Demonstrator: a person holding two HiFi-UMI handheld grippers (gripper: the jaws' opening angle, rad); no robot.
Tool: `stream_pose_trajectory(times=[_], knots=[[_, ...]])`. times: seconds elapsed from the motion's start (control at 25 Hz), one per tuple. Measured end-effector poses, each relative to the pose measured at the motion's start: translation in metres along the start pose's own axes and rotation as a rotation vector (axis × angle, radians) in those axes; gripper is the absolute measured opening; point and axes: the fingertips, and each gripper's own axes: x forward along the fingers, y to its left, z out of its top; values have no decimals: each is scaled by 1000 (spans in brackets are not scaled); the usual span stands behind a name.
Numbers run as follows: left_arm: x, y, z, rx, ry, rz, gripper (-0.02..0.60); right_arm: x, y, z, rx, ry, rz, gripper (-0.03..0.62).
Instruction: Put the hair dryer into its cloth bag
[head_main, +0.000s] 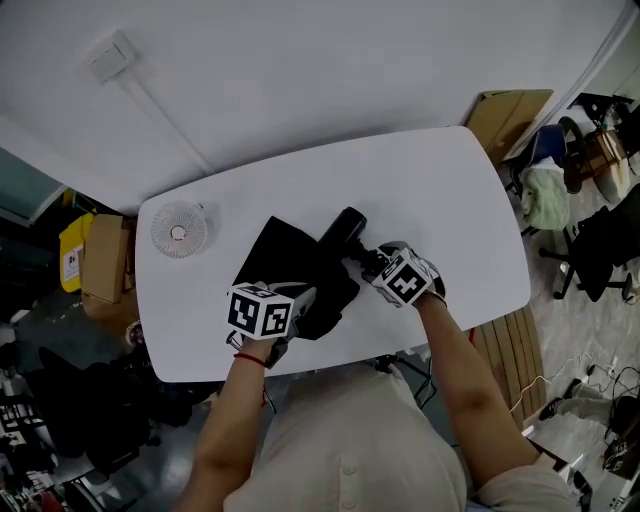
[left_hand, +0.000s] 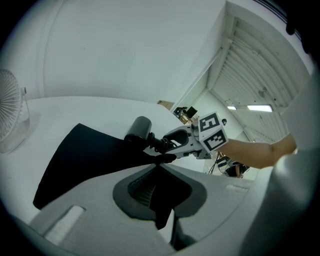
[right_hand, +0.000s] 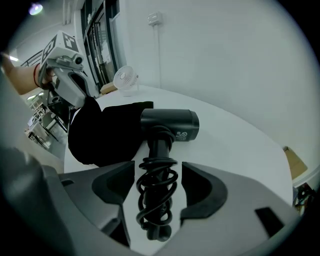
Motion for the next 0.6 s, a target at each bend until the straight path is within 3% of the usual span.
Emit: stream_pose_trajectory(times=[0.32, 0.6], knots=[[4, -1, -2, -10, 5, -14, 26, 24, 0, -8, 16, 74, 4, 297], [6, 1, -4, -24, 3, -19, 25, 32, -1, -8, 76, 48, 40, 284]])
